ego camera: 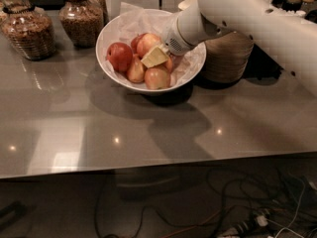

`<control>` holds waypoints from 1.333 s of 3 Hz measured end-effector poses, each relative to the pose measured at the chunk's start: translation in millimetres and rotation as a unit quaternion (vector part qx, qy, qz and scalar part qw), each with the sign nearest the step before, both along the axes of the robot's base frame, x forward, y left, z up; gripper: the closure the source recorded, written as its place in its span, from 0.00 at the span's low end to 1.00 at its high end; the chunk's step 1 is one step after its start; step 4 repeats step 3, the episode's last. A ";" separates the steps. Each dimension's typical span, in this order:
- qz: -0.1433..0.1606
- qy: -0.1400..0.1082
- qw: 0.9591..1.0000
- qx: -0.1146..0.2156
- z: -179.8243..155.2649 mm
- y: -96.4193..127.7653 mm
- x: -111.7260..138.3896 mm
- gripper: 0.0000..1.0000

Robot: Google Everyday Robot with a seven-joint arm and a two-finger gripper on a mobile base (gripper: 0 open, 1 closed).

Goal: Pick apple from white bowl

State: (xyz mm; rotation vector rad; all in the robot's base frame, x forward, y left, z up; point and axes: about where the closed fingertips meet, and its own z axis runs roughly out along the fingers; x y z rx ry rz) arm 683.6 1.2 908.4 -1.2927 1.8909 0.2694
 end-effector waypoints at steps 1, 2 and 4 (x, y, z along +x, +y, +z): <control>-0.001 -0.017 1.000 0.005 17.3 -4.5 -1.4 0.99; 0.027 -0.024 0.999 0.032 35.3 -10.6 -15.3 1.00; 0.069 -0.012 0.996 0.057 53.1 -29.3 -47.2 1.00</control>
Offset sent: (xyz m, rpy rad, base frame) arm -0.0401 -0.0237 0.0653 0.1431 -0.0852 0.1550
